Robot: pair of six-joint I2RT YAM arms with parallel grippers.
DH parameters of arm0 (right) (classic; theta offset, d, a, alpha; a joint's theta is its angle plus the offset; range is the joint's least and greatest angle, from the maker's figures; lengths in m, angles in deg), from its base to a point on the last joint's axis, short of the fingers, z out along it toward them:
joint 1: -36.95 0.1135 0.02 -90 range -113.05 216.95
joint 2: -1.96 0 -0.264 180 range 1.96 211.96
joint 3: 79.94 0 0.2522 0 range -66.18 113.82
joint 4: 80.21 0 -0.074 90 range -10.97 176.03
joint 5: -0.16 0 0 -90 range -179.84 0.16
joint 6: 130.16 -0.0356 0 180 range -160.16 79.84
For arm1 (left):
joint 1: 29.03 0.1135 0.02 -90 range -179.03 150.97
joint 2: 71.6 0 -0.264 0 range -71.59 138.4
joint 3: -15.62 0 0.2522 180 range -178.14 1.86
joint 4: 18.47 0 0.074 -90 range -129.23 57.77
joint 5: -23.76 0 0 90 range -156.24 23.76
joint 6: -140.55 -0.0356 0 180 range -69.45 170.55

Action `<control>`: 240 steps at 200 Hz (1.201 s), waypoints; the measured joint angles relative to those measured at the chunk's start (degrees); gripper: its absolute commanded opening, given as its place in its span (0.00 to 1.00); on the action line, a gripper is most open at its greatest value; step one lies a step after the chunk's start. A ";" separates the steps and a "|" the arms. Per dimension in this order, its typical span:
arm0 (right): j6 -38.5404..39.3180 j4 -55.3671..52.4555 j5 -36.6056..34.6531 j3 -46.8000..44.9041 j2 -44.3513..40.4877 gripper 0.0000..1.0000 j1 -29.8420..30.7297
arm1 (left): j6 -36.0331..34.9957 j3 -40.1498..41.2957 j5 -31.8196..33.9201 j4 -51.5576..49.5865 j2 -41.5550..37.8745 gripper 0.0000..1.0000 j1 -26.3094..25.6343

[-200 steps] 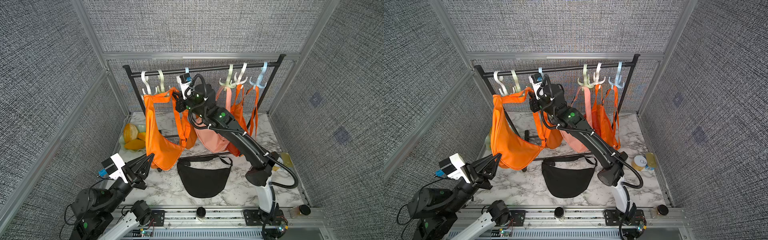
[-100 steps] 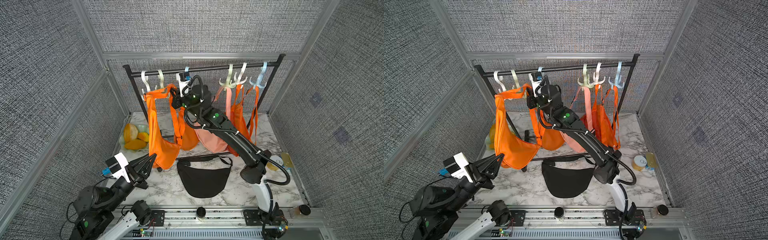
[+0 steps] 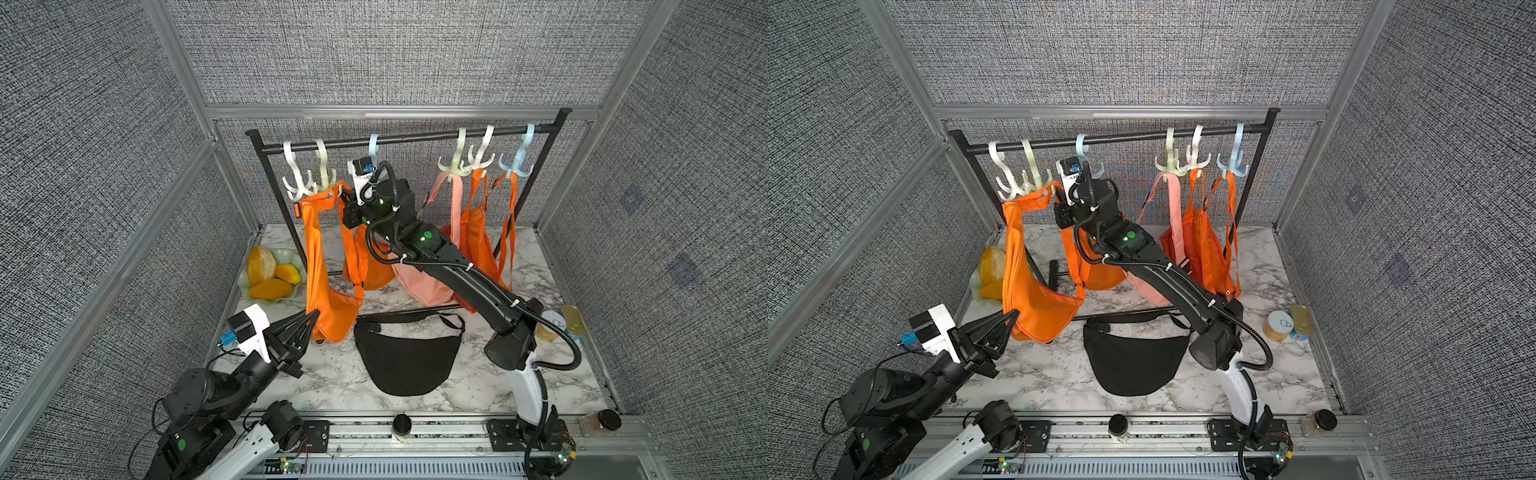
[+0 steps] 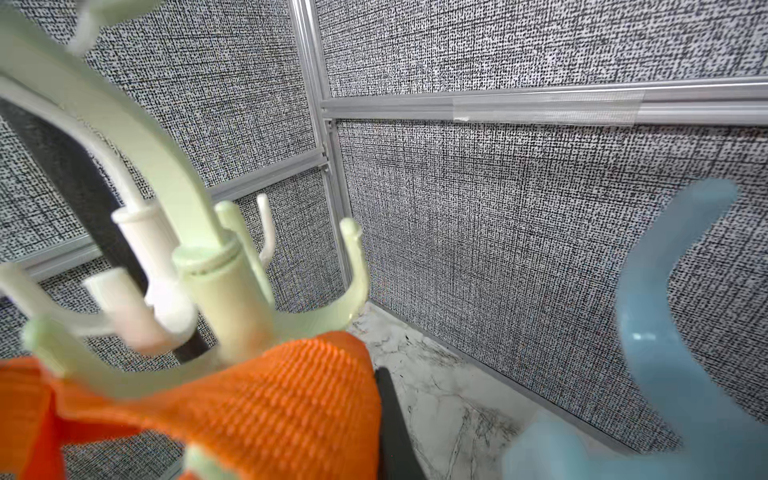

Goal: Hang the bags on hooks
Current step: Hang the bag on the hook.

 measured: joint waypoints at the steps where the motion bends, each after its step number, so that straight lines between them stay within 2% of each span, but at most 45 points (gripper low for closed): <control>1: 0.02 0.00 0.00 -0.09 -0.04 0.00 0.00 | 0.04 0.02 -0.04 -0.02 -0.02 0.00 0.00; 13: 0.31 0.04 0.02 -1.16 -0.74 0.07 -0.02 | 0.26 0.22 -0.15 -0.17 -0.11 0.00 0.00; 39: 1.22 -0.09 0.76 -1.73 -1.44 0.39 0.00 | 1.44 0.55 -1.07 -0.42 -0.26 0.00 0.00; 64: 1.79 -0.79 1.14 -2.01 -2.19 0.57 0.07 | 1.97 1.29 -1.49 -0.83 -0.61 0.00 0.00; 112: 3.28 -1.97 1.38 -5.92 -5.49 0.66 0.57 | 3.69 3.82 -2.97 -0.66 -1.05 0.00 0.00; 140: 4.33 -1.66 0.76 -10.75 -8.94 0.69 1.16 | 5.88 8.09 -3.76 0.79 -2.49 0.00 0.00; 169: 5.60 -0.52 -0.68 -15.17 -12.22 0.70 1.40 | 8.02 12.70 -3.72 2.45 -5.14 0.00 0.00; 211: 6.40 -0.07 -1.75 -16.09 -13.31 0.70 1.33 | 10.73 15.43 -1.66 5.40 -8.76 0.00 0.00; 226: 6.40 -0.02 -1.75 -16.85 -13.88 0.71 1.46 | 11.69 15.82 -0.90 6.12 -9.16 0.19 0.00; 240: 6.40 0.09 -1.95 -18.49 -15.15 0.72 1.86 | 12.04 16.33 0.42 5.99 -9.09 0.26 0.00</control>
